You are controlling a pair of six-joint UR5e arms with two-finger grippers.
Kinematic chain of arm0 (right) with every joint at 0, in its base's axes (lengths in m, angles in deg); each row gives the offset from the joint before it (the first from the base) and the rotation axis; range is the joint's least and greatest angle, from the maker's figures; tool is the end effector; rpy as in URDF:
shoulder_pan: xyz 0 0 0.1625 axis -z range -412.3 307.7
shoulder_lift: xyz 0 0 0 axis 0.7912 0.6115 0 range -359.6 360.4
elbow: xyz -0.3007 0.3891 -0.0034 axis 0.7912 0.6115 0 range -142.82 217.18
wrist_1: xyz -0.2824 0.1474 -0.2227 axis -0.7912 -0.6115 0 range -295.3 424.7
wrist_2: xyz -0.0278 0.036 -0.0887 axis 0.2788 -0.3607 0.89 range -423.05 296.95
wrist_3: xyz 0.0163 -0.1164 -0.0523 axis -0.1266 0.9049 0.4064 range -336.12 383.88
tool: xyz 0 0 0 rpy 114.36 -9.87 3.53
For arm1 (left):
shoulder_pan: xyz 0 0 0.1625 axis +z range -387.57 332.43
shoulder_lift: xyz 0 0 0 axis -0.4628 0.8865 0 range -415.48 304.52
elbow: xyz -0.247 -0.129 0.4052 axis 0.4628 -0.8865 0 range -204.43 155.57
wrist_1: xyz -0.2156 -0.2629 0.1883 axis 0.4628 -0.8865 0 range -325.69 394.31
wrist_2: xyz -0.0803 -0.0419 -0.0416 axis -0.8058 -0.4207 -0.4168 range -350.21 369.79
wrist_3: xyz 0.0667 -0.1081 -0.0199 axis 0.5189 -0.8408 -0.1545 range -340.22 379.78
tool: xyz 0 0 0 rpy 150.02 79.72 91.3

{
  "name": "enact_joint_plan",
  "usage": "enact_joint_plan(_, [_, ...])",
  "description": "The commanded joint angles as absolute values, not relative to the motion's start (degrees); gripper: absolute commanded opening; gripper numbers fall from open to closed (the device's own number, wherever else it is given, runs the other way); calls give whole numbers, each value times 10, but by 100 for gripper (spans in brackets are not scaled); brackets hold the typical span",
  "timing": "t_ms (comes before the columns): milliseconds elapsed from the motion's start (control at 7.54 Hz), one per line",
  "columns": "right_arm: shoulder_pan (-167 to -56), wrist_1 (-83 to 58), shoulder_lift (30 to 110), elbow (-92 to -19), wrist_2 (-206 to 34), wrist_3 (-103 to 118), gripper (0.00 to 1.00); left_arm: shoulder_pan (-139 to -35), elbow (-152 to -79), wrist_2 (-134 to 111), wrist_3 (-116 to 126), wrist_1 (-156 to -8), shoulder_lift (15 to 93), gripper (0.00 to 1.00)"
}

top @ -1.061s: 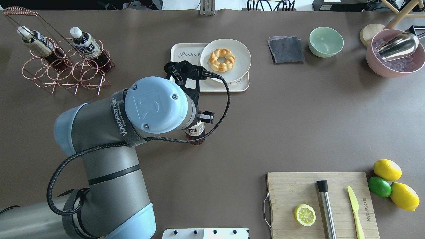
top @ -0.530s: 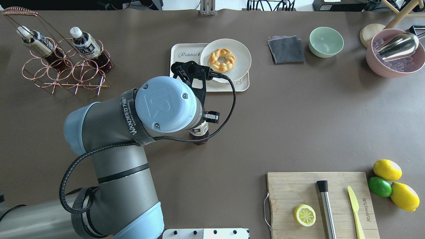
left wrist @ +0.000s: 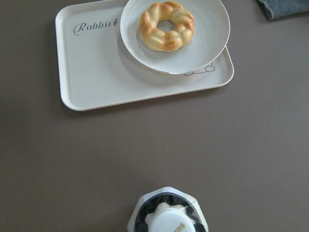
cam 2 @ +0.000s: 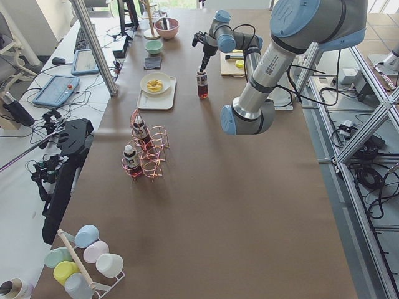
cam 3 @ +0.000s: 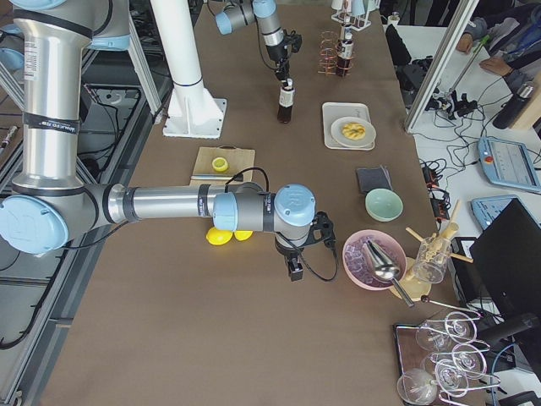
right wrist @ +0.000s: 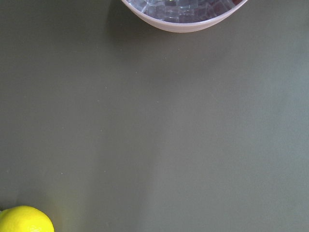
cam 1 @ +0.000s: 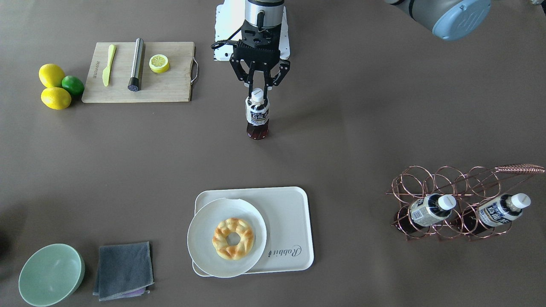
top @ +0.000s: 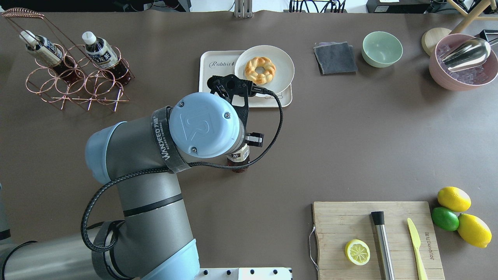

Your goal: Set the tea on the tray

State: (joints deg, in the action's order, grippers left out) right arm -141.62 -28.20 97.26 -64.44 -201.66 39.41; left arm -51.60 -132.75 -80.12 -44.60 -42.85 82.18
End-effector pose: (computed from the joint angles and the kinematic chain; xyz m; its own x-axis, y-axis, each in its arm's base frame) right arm 0.0319 -0.4079 0.7022 0.6336 -0.2985 0.7137 0.1884 0.9543 0.2319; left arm 0.5620 -0.3968 0.1576 0.6705 0.1745 -0.7211 0.1314 0.9286 0.3469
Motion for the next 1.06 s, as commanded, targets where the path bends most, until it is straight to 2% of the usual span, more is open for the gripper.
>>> enact_joint_plan(0, [-1415, -282, 957, -645, -2017, 386, 100, -516, -1334, -801, -451, -430, 825, 69])
enact_joint_plan(265, [-1396, -282, 937, -679, -2021, 334, 100, -518, -1344, -802, -451, -428, 823, 96])
enact_joint_plan(663, [-1295, -283, 867, -762, -2022, 96, 100, -566, -1391, -815, -424, -367, 819, 96])
enact_joint_plan(928, [-1193, -282, 798, -815, -2007, -108, 100, -664, -1442, -910, -345, -346, 759, 97])
